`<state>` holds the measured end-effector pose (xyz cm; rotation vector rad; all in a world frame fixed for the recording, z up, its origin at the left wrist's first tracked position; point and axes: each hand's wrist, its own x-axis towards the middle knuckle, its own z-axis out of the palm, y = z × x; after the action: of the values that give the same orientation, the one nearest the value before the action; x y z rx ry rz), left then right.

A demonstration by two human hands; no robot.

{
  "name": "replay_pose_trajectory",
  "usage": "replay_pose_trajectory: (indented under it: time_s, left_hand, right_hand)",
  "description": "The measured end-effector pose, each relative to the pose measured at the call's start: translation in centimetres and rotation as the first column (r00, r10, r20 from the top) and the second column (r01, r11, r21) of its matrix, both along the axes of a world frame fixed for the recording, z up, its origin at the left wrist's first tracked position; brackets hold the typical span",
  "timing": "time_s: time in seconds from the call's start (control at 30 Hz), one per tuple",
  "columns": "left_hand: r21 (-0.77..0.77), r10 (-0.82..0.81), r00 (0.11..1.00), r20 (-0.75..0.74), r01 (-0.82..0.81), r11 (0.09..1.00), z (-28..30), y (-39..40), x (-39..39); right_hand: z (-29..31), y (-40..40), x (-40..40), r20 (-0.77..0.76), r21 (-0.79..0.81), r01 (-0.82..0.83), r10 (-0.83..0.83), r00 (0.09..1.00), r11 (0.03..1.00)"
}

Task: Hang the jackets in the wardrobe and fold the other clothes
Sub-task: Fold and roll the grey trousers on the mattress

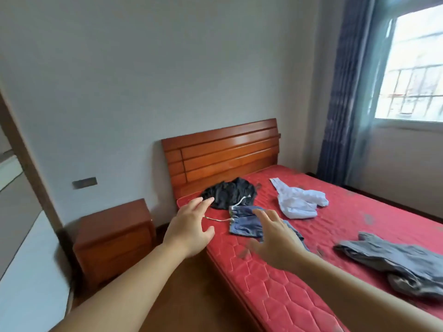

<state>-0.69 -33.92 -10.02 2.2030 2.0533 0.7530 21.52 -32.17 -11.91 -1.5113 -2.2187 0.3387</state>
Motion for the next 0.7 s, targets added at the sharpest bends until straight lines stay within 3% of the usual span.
replay_pose_trajectory:
  time_s: [0.3, 0.5, 0.7]
  left_hand:
    - [-0.042, -0.385, 0.922, 0.052, 0.387, 0.921, -2.3, -1.8, 16.8]
    - [-0.105, -0.574, 0.808, 0.131, 0.587, 0.803, -6.1, -4.7, 23.1]
    - [-0.189, -0.662, 0.742, 0.105, 0.668, 0.719, -9.9, -8.7, 26.8]
  right_hand:
    - [-2.1, -11.0, 16.4, 0.042, -0.056, 0.394, -0.392, 0.919, 0.918]
    - [-4.5, -18.5, 19.8, 0.081, -0.114, 0.584, -0.579, 0.812, 0.804]
    - [-7.6, -25.0, 21.7, 0.136, -0.170, 0.680, -0.666, 0.733, 0.713]
